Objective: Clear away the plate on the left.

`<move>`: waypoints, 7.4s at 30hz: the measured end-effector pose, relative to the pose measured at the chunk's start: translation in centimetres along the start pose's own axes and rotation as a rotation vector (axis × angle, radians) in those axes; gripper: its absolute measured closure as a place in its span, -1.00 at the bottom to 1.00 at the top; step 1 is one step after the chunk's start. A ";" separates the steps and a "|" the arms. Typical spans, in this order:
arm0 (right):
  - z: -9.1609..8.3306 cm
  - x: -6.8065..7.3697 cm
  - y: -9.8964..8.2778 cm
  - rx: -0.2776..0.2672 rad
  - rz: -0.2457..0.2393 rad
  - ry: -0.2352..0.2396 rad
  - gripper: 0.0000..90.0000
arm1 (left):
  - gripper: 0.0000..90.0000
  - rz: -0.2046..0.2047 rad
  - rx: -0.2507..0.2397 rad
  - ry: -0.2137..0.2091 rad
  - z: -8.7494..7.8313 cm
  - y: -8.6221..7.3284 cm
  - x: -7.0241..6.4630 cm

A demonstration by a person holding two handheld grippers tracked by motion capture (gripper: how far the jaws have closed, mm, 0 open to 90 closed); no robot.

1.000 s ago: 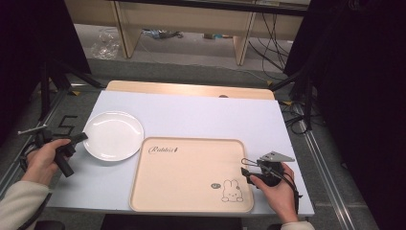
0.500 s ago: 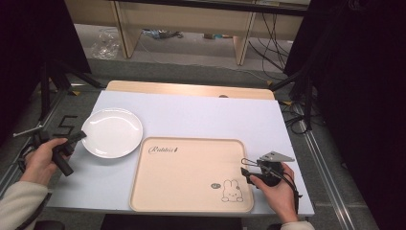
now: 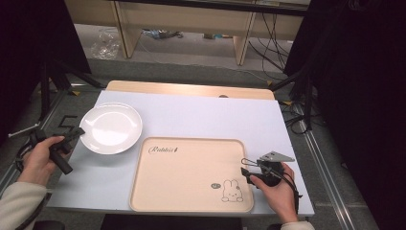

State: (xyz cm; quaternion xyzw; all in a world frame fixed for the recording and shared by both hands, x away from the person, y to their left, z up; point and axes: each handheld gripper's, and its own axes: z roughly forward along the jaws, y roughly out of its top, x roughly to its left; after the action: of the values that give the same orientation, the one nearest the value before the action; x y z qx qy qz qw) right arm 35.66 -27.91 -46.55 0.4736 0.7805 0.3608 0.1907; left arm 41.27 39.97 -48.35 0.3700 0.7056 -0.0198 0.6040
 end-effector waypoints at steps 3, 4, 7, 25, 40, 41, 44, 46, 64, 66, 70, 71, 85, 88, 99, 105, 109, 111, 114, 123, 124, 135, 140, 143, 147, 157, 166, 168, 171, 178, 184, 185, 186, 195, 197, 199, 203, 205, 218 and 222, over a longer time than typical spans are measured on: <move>-0.1 0.1 0.1 0.004 0.020 0.002 -0.39 | 0.93 0.000 0.007 -0.011 0.0 -0.1 -0.2; -0.1 0.1 0.1 0.001 0.014 0.004 -0.39 | 0.93 0.003 0.012 -0.012 0.0 -0.1 -0.2; -0.1 0.1 0.1 -0.001 0.014 0.003 -0.39 | 0.93 0.009 0.017 -0.021 0.1 -0.2 -0.5; -0.6 0.4 0.4 -0.050 0.025 0.001 -0.41 | 0.93 0.005 0.043 -0.056 0.1 -0.7 -1.3; -0.8 0.5 0.6 -0.097 -0.022 0.017 -0.42 | 0.93 0.023 0.074 -0.074 0.2 -1.2 -2.0; -0.8 0.5 0.6 -0.098 -0.023 0.017 -0.42 | 0.93 0.020 0.073 -0.080 0.3 -1.3 -2.1; -0.8 0.6 0.6 -0.100 -0.022 0.020 -0.42 | 0.93 0.018 0.078 -0.089 0.4 -1.5 -2.3; -0.8 0.6 0.6 -0.102 -0.022 0.019 -0.42 | 0.93 0.020 0.083 -0.094 0.4 -1.6 -2.4; -0.8 0.5 0.6 -0.100 -0.029 0.016 -0.42 | 0.93 0.031 0.132 -0.116 0.9 -2.6 -3.2; -0.7 0.6 0.6 -0.107 -0.025 0.018 -0.42 | 0.93 0.039 0.134 -0.121 1.0 -2.6 -3.2; -0.8 0.5 0.6 -0.095 -0.029 0.018 -0.42 | 0.93 0.040 0.144 -0.122 1.0 -2.8 -3.5; -0.8 0.5 0.6 -0.095 -0.029 0.018 -0.42 | 0.93 0.039 0.146 -0.123 1.0 -2.8 -3.5; -0.7 0.7 0.5 -0.105 -0.008 0.017 -0.42 | 0.93 0.040 0.165 -0.145 1.2 -3.4 -4.0; -0.8 0.7 0.5 -0.097 -0.012 0.008 -0.42 | 0.93 0.039 0.170 -0.151 1.2 -3.6 -4.2; -0.6 0.7 0.5 -0.116 -0.008 0.016 -0.42 | 0.93 0.037 0.191 -0.173 1.5 -4.3 -4.7; -0.8 0.7 0.5 -0.097 -0.013 0.010 -0.42 | 0.93 0.036 0.203 -0.179 1.6 -4.5 -4.9; -0.8 0.7 0.5 -0.096 -0.012 0.009 -0.42 | 0.93 0.040 0.213 -0.177 1.7 -4.8 -5.1; -0.8 0.7 0.5 -0.097 -0.012 0.008 -0.42 | 0.93 0.040 0.216 -0.179 1.7 -4.9 -5.2; -0.8 0.7 0.5 -0.096 -0.013 0.010 -0.42 | 0.93 0.040 0.223 -0.186 1.8 -5.0 -5.3; -0.8 0.5 0.6 -0.097 -0.030 0.019 -0.42 | 0.93 0.046 0.256 -0.183 2.0 -5.6 -5.8; -0.8 0.5 0.6 -0.097 -0.030 0.021 -0.42 | 0.93 0.050 0.258 -0.183 2.1 -5.7 -5.8; -0.8 0.5 0.5 -0.095 -0.030 0.019 -0.42 | 0.93 0.053 0.283 -0.185 2.3 -6.2 -6.1; -0.8 0.5 0.5 -0.095 -0.031 0.019 -0.42 | 0.93 0.060 0.291 -0.187 2.3 -6.4 -6.2; -0.8 0.5 0.6 -0.096 -0.031 0.019 -0.42 | 0.93 0.061 0.294 -0.191 2.4 -6.5 -6.2; -0.8 0.5 0.6 -0.097 -0.030 0.019 -0.42 | 0.93 0.067 0.307 -0.187 2.4 -6.6 -6.4; -0.8 0.5 0.6 -0.097 -0.029 0.019 -0.42 | 0.93 0.073 0.318 -0.190 2.5 -6.9 -6.5; -0.8 0.5 0.5 -0.097 -0.030 0.020 -0.42 | 0.93 0.074 0.327 -0.193 2.6 -7.0 -6.7; -0.8 0.5 0.5 -0.097 -0.030 0.019 -0.42 | 0.93 0.074 0.329 -0.192 2.6 -7.1 -6.7; -0.8 0.5 0.5 -0.097 -0.029 0.020 -0.42 | 0.93 0.077 0.332 -0.190 2.7 -7.1 -6.7; -0.8 0.5 0.5 -0.096 -0.031 0.022 -0.42 | 0.93 0.080 0.340 -0.197 2.8 -7.3 -6.8; -0.8 0.5 0.5 -0.096 -0.030 0.021 -0.42 | 0.93 0.084 0.347 -0.198 2.8 -7.5 -6.9; -0.8 0.5 0.5 -0.096 -0.030 0.020 -0.42 | 0.93 0.083 0.348 -0.200 2.8 -7.5 -6.9; -0.8 0.5 0.5 -0.096 -0.029 0.020 -0.42 | 0.93 0.083 0.348 -0.200 2.8 -7.5 -6.9; -0.8 0.7 0.5 -0.092 -0.006 0.019 -0.42 | 0.93 0.084 0.355 -0.201 3.0 -7.8 -7.0; -0.8 0.7 0.5 -0.092 -0.004 0.021 -0.42 | 0.93 0.083 0.356 -0.202 3.0 -7.9 -7.0; -0.8 0.7 0.5 -0.091 -0.005 0.020 -0.42 | 0.93 0.082 0.354 -0.202 3.0 -8.0 -7.1; -0.6 0.7 0.5 -0.113 -0.002 0.028 -0.42 | 0.93 0.085 0.365 -0.202 3.1 -8.1 -7.1; -0.8 0.7 0.5 -0.093 -0.002 0.018 -0.42 | 0.93 0.082 0.361 -0.212 3.1 -8.2 -7.1; -0.7 0.5 0.5 -0.093 -0.024 0.026 -0.42 | 0.93 0.082 0.383 -0.206 3.3 -8.5 -7.4; -0.7 0.5 0.5 -0.092 -0.021 0.031 -0.42 | 0.93 0.093 0.385 -0.205 3.3 -8.6 -7.4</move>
State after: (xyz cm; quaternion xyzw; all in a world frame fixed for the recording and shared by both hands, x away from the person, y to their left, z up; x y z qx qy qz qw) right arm 35.28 -27.59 -45.68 0.4502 0.7708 0.4019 0.2039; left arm 39.30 28.47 -46.44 0.5066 0.6060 -0.1636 0.5910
